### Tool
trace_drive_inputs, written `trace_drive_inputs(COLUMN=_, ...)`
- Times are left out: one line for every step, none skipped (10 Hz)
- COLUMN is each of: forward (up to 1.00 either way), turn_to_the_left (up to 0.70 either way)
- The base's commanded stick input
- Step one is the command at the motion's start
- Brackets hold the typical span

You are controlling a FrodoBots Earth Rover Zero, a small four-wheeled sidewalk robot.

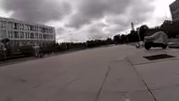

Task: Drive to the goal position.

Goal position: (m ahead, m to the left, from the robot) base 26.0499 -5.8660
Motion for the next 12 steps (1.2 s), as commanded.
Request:
trace_drive_inputs(forward=1.00, turn_to_the_left=0.00)
trace_drive_inputs(forward=1.00, turn_to_the_left=0.00)
trace_drive_inputs(forward=1.00, turn_to_the_left=0.00)
trace_drive_inputs(forward=1.00, turn_to_the_left=0.00)
trace_drive_inputs(forward=1.00, turn_to_the_left=0.00)
trace_drive_inputs(forward=1.00, turn_to_the_left=-0.24)
trace_drive_inputs(forward=1.00, turn_to_the_left=-0.40)
trace_drive_inputs(forward=1.00, turn_to_the_left=-0.40)
trace_drive_inputs(forward=1.00, turn_to_the_left=-0.40)
trace_drive_inputs(forward=1.00, turn_to_the_left=-0.36)
trace_drive_inputs(forward=1.00, turn_to_the_left=-0.15)
trace_drive_inputs(forward=1.00, turn_to_the_left=-0.04)
